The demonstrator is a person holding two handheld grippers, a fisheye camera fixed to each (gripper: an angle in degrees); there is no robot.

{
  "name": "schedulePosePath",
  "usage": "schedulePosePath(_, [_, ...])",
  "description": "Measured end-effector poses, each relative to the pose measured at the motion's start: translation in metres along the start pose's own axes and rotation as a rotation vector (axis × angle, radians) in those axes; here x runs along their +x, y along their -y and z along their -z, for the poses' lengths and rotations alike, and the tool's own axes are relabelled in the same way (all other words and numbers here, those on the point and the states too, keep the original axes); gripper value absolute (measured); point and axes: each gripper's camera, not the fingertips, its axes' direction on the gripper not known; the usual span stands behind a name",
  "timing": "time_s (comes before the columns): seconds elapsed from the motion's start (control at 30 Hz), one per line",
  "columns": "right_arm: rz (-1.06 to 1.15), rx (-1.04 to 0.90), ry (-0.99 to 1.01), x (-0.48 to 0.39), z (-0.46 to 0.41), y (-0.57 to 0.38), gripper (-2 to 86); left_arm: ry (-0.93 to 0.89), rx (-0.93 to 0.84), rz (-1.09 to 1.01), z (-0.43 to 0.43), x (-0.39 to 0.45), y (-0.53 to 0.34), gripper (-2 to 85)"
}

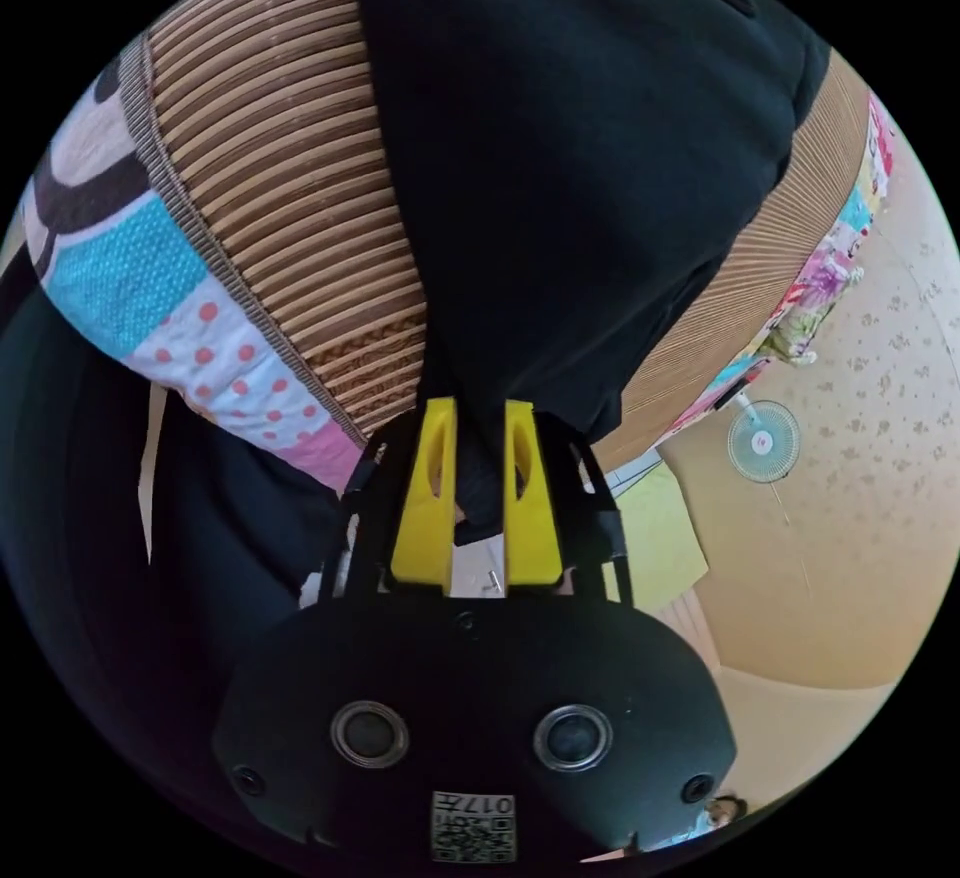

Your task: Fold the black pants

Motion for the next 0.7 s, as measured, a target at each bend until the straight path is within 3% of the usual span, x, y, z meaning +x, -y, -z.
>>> schedulePosePath(0.17, [0.281,0.055,-0.006,-0.094,0.032,-0.028,1.9,0.054,-0.135,-0.148,0.025,0.023,0.01,1.4])
schedulePosePath(0.27, [0.317,0.161,-0.051,-0.105,0.079,-0.061,2.0,0.116,-0.209,-0.268,0.041,0.04,0.008,2.1])
schedulePosePath(0.43, [0.048,0.185,-0.234,0.01,0.111,-0.066,2.7,0.371,-0.257,-0.314,0.081,0.047,0.007,8.5])
schedulePosePath(0.5, [-0.274,0.133,-0.265,0.095,0.12,-0.073,3.1,0.434,-0.245,-0.354,0.111,0.044,0.013,13.9])
schedulePosePath(0.57, [-0.413,0.214,-0.187,0.128,0.134,-0.097,3.0,0.433,-0.187,-0.379,0.14,0.04,0.019,16.0])
schedulePosePath(0.63, [-0.412,0.32,-0.099,0.133,0.142,-0.119,2.3,0.39,-0.099,-0.37,0.172,0.029,0.028,17.1])
schedulePosePath(0.7, [-0.366,0.284,-0.045,0.129,0.13,-0.127,1.4,0.271,0.047,-0.317,0.215,0.006,0.043,19.3])
